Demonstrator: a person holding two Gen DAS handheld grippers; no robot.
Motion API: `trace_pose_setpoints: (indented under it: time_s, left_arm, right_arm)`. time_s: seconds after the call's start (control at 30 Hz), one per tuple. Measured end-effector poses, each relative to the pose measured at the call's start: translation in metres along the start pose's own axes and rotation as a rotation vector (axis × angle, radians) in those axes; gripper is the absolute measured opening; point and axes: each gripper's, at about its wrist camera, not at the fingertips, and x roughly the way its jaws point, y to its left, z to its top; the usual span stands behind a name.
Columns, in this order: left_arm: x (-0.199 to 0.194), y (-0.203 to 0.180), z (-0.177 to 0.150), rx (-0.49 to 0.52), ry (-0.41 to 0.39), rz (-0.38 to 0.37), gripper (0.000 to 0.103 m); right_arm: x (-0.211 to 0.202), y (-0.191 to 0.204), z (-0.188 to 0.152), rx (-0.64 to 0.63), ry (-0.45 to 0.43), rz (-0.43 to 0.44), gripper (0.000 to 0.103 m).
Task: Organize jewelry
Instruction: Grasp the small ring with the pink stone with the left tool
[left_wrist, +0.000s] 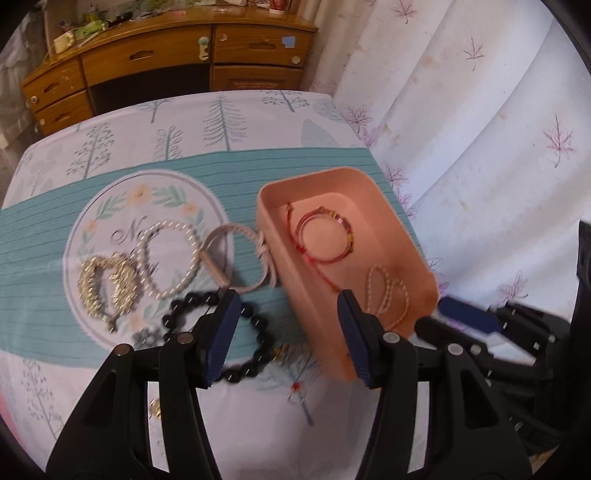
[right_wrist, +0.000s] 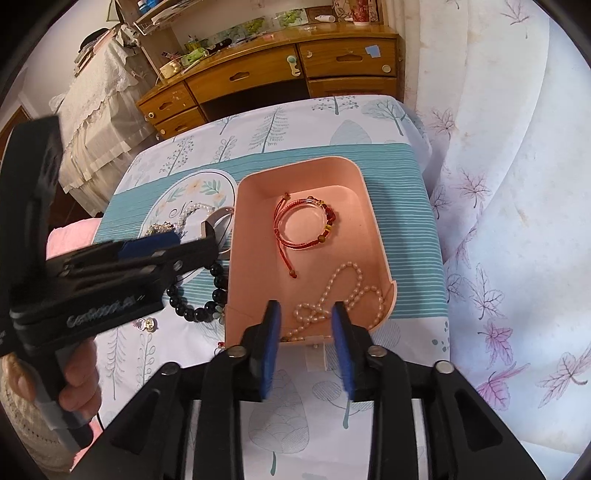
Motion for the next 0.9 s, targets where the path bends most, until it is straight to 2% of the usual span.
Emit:
trace_pose_setpoints:
  time_s: [0.03, 0.17, 0.33, 0.53, 0.67, 0.9]
  left_arm:
    - [-0.002, 0.001, -0.004, 0.003, -0.001, 0.008, 0.052]
    - [-0.012, 0.008, -0.023, -0.006, -0.007, 0.058, 0.052]
    - [-0.025, 0.027, -0.045, -0.067, -0.028, 0.089, 0.052]
    - [-0.035, 0.041, -0.070, -0.068, -0.041, 0.126, 0.052]
    - [-0.046, 0.049, -0.084, -0.078, -0.047, 0.133, 0.052]
    - [-0.073, 0.058, -0.108, -0.081, -0.106, 0.171, 0.052]
  right_arm:
    - [-0.001, 0.001, -0.002, -0.002, -0.007, -0.005, 0.038]
    - [-0.004, 0.009, -0.008, -0.025, -0.023, -0.018, 0.038]
    - [-0.007, 0.021, -0.019, -0.032, -0.039, -0.040, 0.038]
    - [-0.008, 0.034, -0.030, -0.004, -0.048, 0.024, 0.038]
    - [-0.011, 0.054, -0.037, -0.053, -0.048, 0.026, 0.038]
    - [-0.004, 0.096, -0.057, -0.172, -0.026, 0.057, 0.038]
